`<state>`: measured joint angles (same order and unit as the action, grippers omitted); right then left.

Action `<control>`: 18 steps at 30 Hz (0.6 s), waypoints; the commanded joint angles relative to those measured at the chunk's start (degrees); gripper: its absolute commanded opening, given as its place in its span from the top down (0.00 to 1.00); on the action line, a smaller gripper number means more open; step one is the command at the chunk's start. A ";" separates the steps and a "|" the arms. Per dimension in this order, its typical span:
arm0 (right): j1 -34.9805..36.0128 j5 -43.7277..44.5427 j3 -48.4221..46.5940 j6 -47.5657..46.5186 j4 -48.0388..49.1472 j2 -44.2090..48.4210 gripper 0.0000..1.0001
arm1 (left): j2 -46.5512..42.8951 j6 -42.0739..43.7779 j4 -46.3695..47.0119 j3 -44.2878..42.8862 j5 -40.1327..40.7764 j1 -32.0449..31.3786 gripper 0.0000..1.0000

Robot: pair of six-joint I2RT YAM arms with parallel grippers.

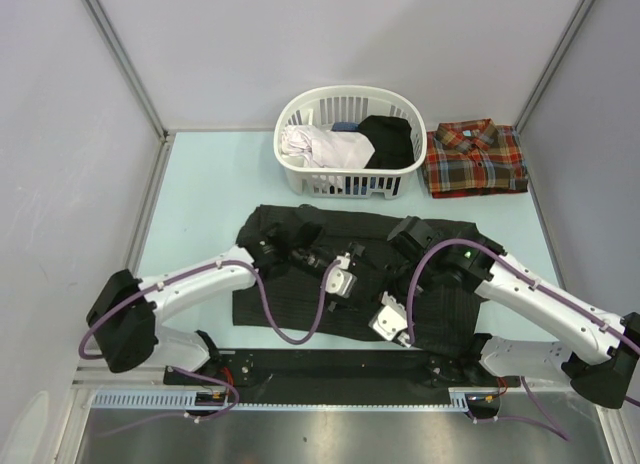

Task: Fold and stack the long sleeve shirts
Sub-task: Fold the shirt

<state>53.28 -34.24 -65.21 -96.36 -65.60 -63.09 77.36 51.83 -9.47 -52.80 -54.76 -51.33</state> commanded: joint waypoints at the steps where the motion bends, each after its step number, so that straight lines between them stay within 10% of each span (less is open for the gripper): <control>1: 0.42 1.36 -0.53 -1.03 1.44 0.51 1.00 | 3.66 14.77 -16.14 -5.73 -4.13 -1.67 0.07; 9: -1.42 5.49 3.07 6.43 1.27 6.22 1.00 | 1.40 14.80 -26.47 -7.24 2.90 -0.35 0.95; 14: -1.77 7.87 7.28 16.18 4.68 10.09 0.96 | -0.28 3.99 -23.31 -9.15 8.08 -0.35 1.00; 18: -2.65 10.59 7.30 32.16 12.93 9.92 0.22 | 2.35 -5.33 -24.18 -14.69 10.81 -0.44 1.00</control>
<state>51.62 -27.14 -57.71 -80.73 -60.05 -53.91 78.78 56.47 -31.62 -61.47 -47.79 -52.21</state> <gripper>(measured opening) 0.547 0.027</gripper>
